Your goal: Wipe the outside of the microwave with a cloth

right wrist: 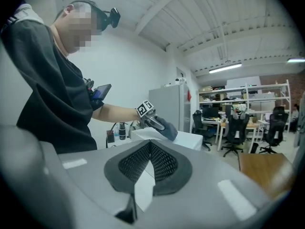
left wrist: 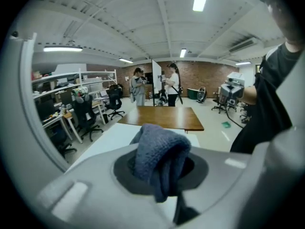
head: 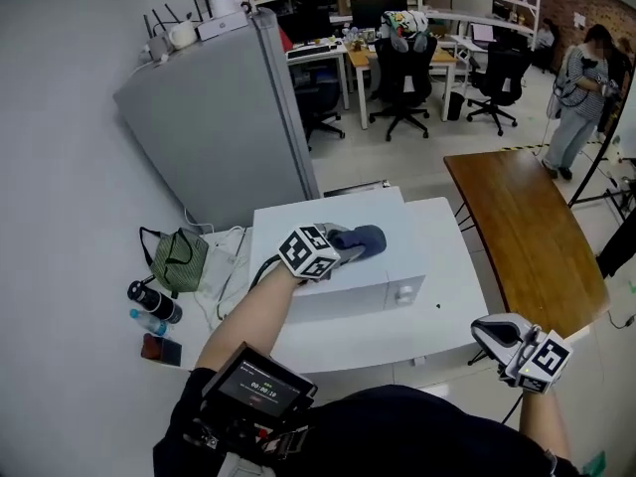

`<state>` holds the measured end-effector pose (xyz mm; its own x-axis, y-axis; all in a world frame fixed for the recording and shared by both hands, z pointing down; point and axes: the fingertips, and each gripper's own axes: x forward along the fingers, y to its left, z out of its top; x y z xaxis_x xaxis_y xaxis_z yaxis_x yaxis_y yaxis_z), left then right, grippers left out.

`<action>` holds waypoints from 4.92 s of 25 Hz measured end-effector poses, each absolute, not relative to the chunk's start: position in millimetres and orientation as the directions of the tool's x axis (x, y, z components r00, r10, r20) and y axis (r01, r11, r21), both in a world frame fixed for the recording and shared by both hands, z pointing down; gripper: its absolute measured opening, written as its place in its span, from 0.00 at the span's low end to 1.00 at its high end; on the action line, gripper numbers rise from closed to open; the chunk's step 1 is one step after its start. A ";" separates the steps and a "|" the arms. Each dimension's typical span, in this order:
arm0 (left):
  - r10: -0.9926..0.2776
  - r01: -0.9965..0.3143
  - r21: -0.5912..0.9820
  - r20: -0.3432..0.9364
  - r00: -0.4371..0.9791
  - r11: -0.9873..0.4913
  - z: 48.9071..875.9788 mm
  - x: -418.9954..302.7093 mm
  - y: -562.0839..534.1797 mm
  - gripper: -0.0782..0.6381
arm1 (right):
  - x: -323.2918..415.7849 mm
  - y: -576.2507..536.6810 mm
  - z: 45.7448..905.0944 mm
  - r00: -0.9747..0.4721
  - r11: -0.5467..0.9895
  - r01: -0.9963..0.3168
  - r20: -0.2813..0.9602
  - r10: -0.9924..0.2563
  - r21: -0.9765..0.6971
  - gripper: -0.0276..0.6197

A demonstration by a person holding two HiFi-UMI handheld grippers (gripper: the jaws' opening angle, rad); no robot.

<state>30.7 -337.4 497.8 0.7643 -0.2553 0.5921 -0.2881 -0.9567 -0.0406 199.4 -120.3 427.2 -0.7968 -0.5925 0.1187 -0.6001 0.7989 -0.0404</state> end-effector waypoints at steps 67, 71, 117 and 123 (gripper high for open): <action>-0.403 -0.557 -0.112 0.805 0.435 -0.823 567.7 -353.7 -217.0 0.19 | -26.9 -77.7 412.4 -0.913 0.936 -0.352 0.213 -0.347 0.017 0.05; -0.481 -0.563 -0.219 0.793 0.373 -0.797 556.2 -381.3 -203.6 0.19 | -50.0 -76.4 401.4 -0.925 0.952 -0.302 0.228 -0.304 0.045 0.05; -0.504 0.011 -0.526 0.821 0.269 -0.850 643.8 -270.1 -211.3 0.19 | -8.6 -58.5 422.4 -0.870 0.908 -0.418 0.289 -0.400 0.000 0.05; -0.491 -0.764 0.179 0.670 0.556 -0.620 664.5 -256.7 -200.5 0.19 | 18.5 -58.0 421.0 -0.872 0.896 -0.444 0.248 -0.423 -0.032 0.05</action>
<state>-256.7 -200.5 664.5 0.5561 -0.4915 0.6702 -0.7640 -0.6198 0.1795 18.5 -58.0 421.0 -0.8716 -0.4229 0.2479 -0.4437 0.8956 -0.0324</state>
